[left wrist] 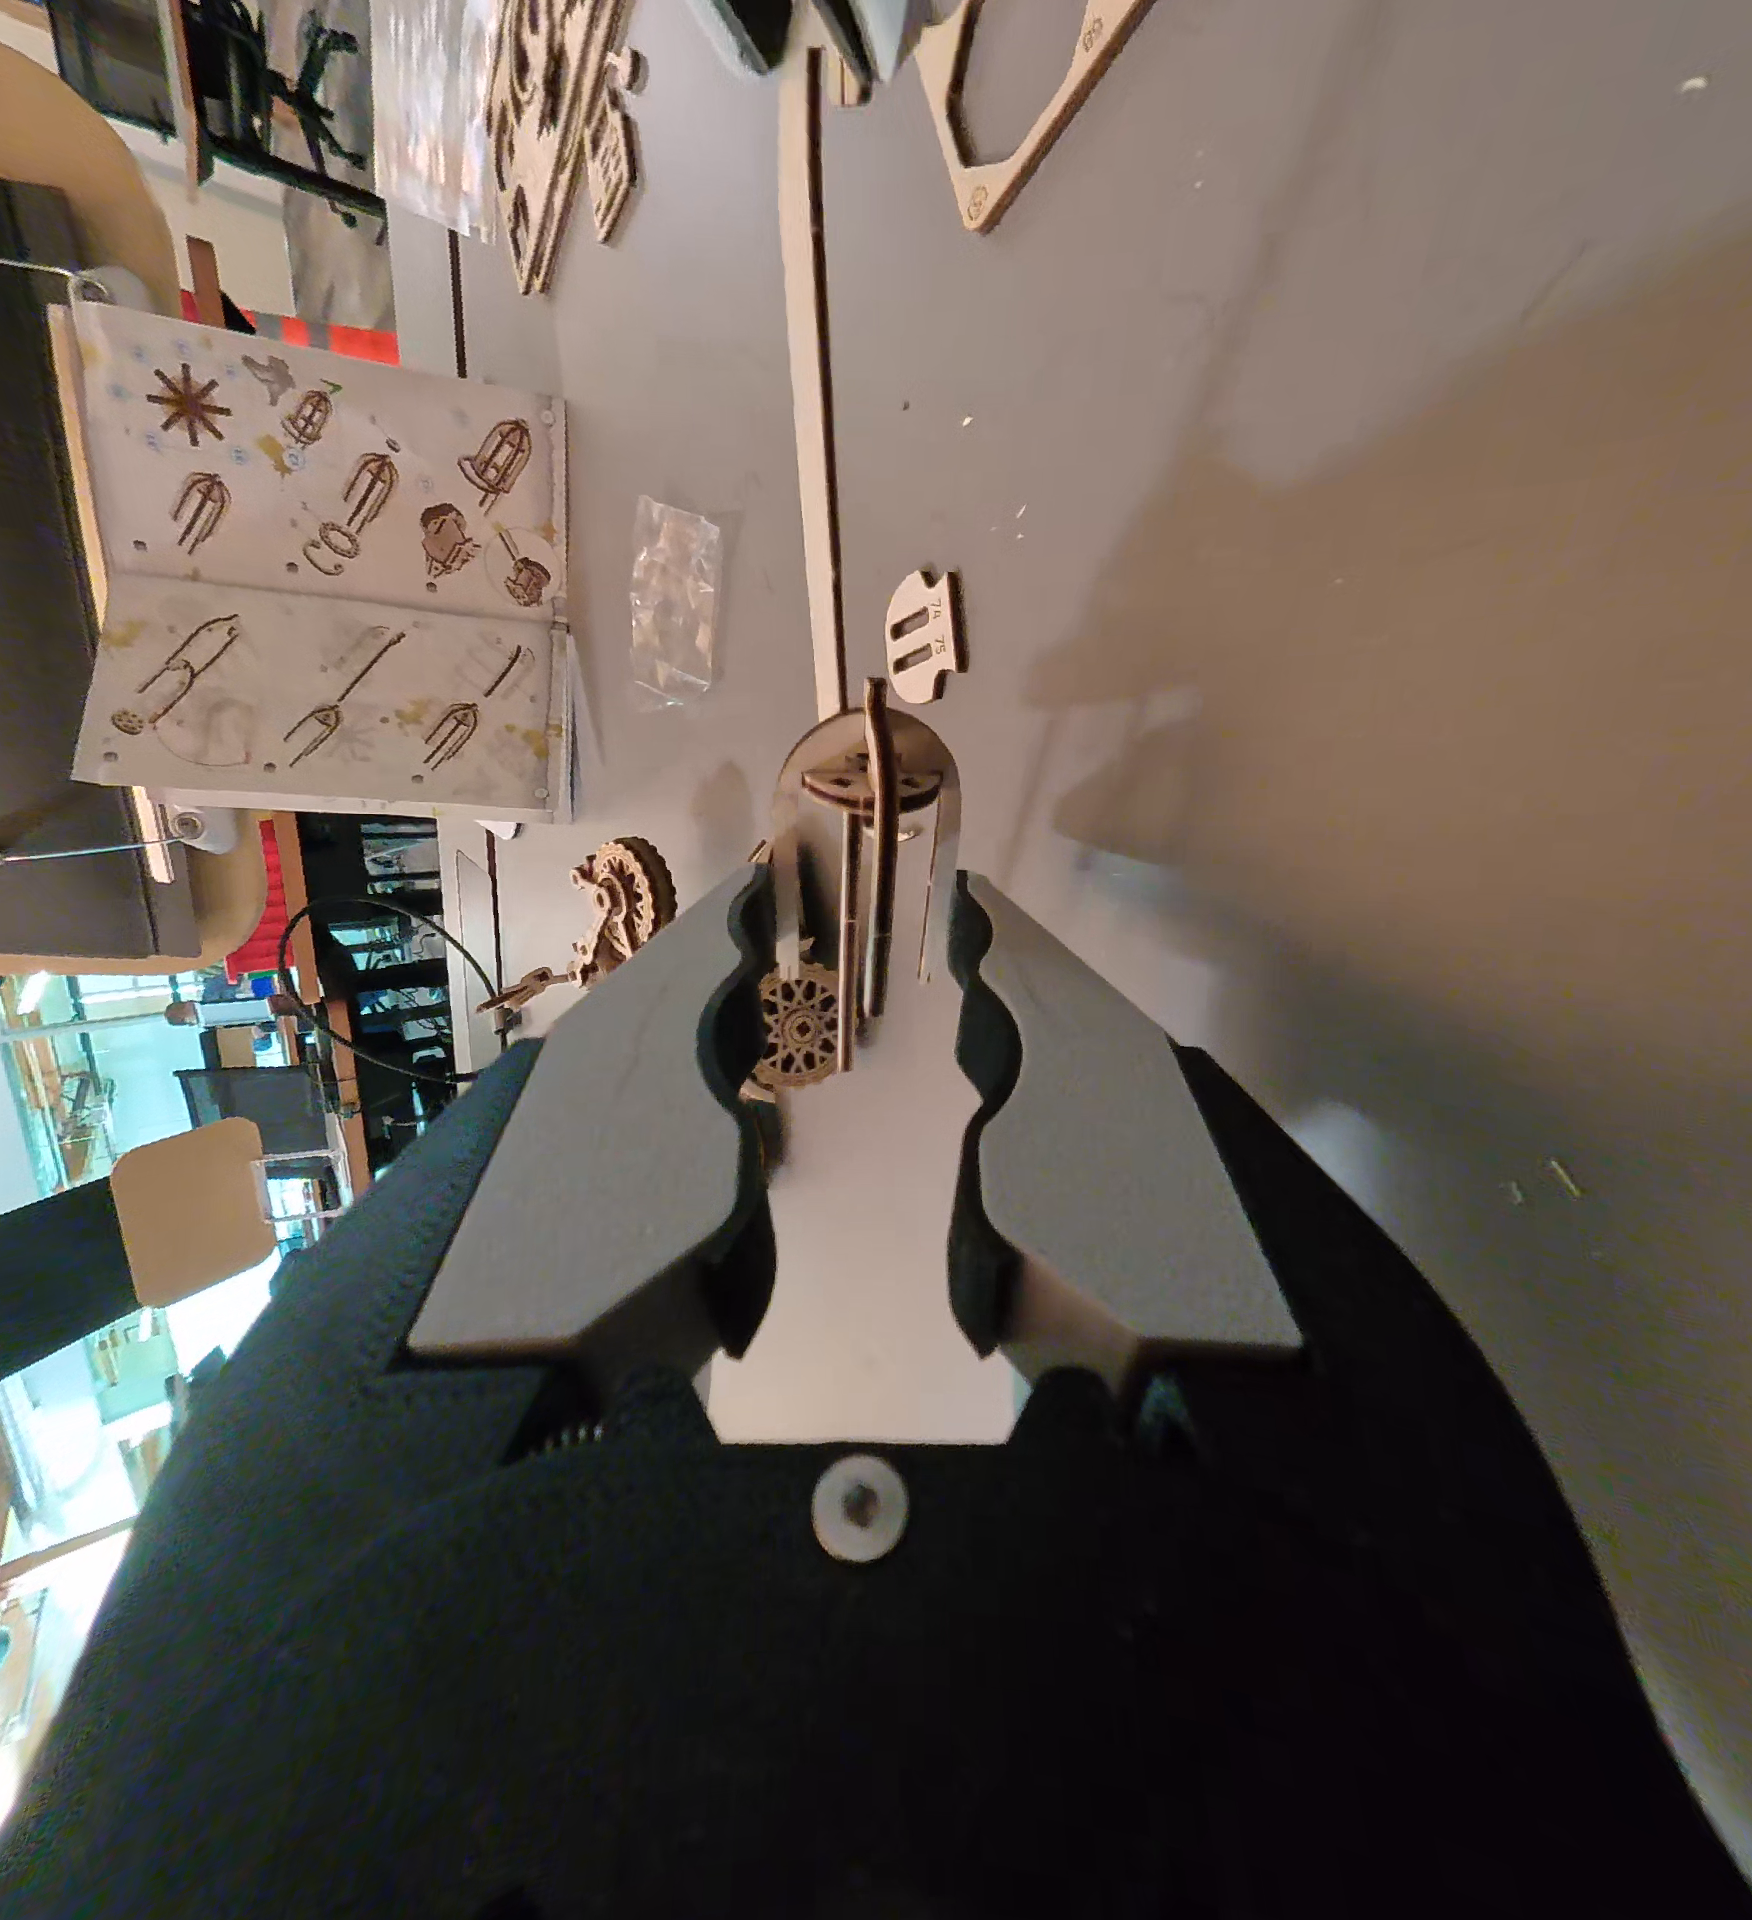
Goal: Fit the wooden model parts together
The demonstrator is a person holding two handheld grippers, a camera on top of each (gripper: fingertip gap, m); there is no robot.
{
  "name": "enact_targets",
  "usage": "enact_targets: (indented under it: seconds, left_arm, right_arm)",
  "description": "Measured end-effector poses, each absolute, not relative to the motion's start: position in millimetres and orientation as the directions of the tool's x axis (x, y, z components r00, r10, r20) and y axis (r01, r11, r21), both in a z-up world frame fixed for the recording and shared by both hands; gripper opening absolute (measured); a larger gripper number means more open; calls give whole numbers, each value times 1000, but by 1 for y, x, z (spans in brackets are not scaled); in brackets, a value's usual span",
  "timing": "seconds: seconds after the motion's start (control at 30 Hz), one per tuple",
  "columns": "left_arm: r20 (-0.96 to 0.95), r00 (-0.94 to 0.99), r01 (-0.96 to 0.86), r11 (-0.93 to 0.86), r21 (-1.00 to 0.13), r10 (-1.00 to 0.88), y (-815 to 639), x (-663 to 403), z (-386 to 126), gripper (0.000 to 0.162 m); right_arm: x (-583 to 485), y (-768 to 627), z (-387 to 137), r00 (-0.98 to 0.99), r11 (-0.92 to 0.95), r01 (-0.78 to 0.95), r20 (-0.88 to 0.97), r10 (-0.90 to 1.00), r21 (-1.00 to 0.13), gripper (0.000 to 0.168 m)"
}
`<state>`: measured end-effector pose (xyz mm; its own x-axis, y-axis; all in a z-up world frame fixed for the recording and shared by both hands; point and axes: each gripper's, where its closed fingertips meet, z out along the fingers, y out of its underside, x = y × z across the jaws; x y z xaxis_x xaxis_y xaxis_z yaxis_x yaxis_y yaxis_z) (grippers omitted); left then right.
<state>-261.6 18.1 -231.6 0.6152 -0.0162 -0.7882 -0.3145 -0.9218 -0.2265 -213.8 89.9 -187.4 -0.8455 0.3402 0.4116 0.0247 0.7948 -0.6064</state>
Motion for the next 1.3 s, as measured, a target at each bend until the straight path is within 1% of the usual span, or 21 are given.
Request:
enact_targets:
  seconds: [0.2,0.43,0.67,0.8,1.0,1.1,1.27,1.3]
  left_arm:
    - [-793,609,-326,-916,-234,-14,19,-261,-230,33]
    - [-804,592,-362,-909,-208,-52,19,-259,-232,33]
    - [-798,600,-403,-885,-234,-63,23,-253,-231,32]
    - [-767,641,-419,-852,-314,-32,28,-247,-227,32]
    - [-655,755,-422,-758,-497,9,35,-232,-219,31]
    - [-593,804,-390,-724,-569,33,36,-228,-216,31]
    - [-530,846,-351,-686,-638,61,37,-227,-211,31]
    - [-517,853,-344,-675,-653,65,37,-226,-210,32]
  right_arm:
    - [-215,93,-190,-852,783,37,390,350,-620,7]
    - [-210,90,-190,-867,779,-17,397,301,-627,8]
    - [-204,88,-181,-897,701,-25,325,299,-712,8]
    - [-202,93,-177,-925,635,5,238,297,-773,7]
    - [-196,98,-159,-962,472,88,47,267,-877,7]
    - [-196,100,-155,-964,428,126,-9,265,-895,7]
    - [-195,99,-151,-965,384,151,-53,255,-911,7]
    - [-195,99,-149,-966,369,157,-65,250,-916,0]
